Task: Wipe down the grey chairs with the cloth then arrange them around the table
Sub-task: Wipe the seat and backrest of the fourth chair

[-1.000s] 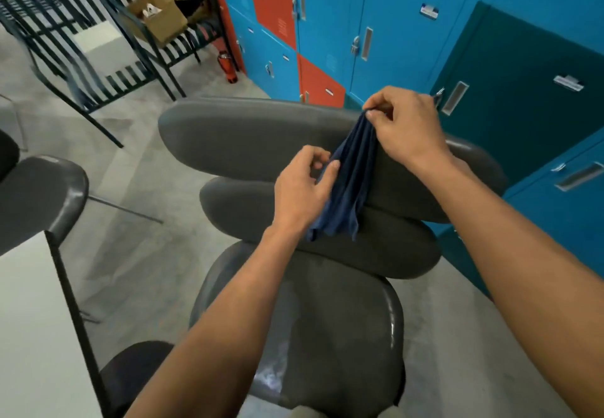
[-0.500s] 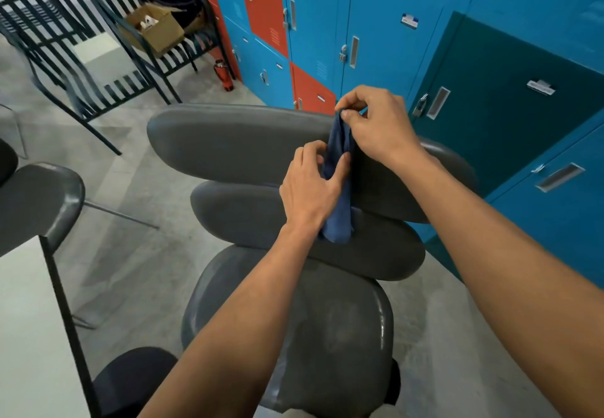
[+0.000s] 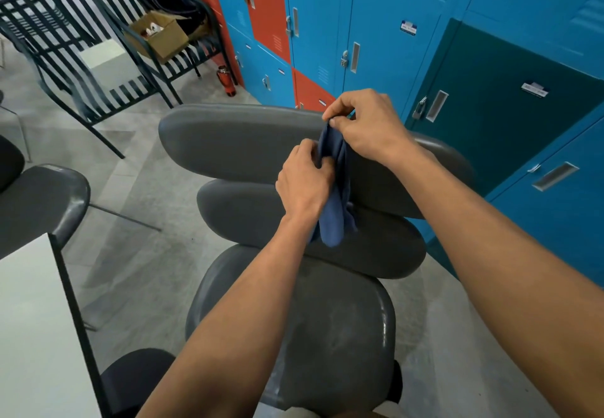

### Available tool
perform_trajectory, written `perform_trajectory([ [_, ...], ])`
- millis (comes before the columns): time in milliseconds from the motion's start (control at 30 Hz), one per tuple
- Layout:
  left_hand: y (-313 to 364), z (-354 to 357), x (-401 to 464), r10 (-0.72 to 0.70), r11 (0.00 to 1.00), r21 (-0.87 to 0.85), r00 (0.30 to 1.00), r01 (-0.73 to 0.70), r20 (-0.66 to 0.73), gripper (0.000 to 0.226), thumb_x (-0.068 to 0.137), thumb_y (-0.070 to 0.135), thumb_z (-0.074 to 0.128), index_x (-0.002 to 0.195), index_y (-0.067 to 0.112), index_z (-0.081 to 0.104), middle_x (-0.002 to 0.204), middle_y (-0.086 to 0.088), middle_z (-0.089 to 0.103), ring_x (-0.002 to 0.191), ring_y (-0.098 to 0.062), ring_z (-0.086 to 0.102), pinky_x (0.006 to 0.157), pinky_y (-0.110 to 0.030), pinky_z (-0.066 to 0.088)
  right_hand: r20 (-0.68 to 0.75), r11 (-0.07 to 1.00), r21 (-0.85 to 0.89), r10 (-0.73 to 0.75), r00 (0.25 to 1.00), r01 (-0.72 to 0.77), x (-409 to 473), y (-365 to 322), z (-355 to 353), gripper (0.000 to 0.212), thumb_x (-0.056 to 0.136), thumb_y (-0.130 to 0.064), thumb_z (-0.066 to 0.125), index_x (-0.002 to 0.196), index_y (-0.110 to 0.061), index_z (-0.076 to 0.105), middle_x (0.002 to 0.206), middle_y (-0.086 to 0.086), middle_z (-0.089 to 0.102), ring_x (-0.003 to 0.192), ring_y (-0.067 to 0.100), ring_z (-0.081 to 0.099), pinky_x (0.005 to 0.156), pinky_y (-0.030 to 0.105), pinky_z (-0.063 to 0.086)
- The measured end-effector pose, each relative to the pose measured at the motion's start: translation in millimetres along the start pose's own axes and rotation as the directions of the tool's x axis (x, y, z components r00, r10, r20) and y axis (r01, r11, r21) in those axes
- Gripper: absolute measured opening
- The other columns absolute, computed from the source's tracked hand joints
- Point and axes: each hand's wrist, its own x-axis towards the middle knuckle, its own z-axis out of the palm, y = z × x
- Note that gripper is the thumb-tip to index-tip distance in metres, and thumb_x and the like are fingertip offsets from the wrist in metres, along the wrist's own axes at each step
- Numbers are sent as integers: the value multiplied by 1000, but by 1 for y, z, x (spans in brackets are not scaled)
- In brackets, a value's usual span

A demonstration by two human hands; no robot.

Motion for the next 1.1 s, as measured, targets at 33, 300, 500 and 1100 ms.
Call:
perform_trajectory([
  [33, -6, -1, -2, -29, 1000, 8, 1000, 29, 13, 9, 90, 30, 58, 90, 24, 52, 90, 6, 59, 79, -21, 55, 68, -37, 39, -11, 1000, -5, -8, 1000, 8, 0, -2, -1, 15, 97, -11, 64, 99, -19, 76, 97, -9, 65, 95, 3, 55, 65, -1, 31],
  [300, -73, -26, 0, -209, 973, 111, 977, 203, 45, 14, 83, 18, 55, 93, 27, 58, 103, 5, 49, 102, -29, 54, 75, -40, 39, -102, 998, 14, 60, 993, -59, 4, -1, -13, 15, 98, -10, 62, 97, -18, 75, 90, -12, 63, 87, 1, 55, 74, 9, 37],
  [500, -86, -77, 45, -153, 960, 232, 988, 157, -32, 30, 83, 16, 53, 108, 23, 69, 118, -11, 50, 115, -39, 43, 94, -49, 44, -166, 986, 43, 169, 972, -164, 16, 10, -7, 16, 98, -10, 61, 93, -22, 72, 97, -6, 67, 97, 8, 59, 84, 19, 41],
  [1100, -69, -13, 98, 159, 973, 212, 934, -93, -320, 38, 99, 34, 51, 134, 20, 58, 136, -2, 60, 133, -28, 47, 114, -46, 34, -183, 910, -124, 372, 910, -396, 61, 52, 35, 19, 97, -27, 51, 109, -29, 66, 114, -3, 69, 107, 27, 60, 79, 32, 33],
])
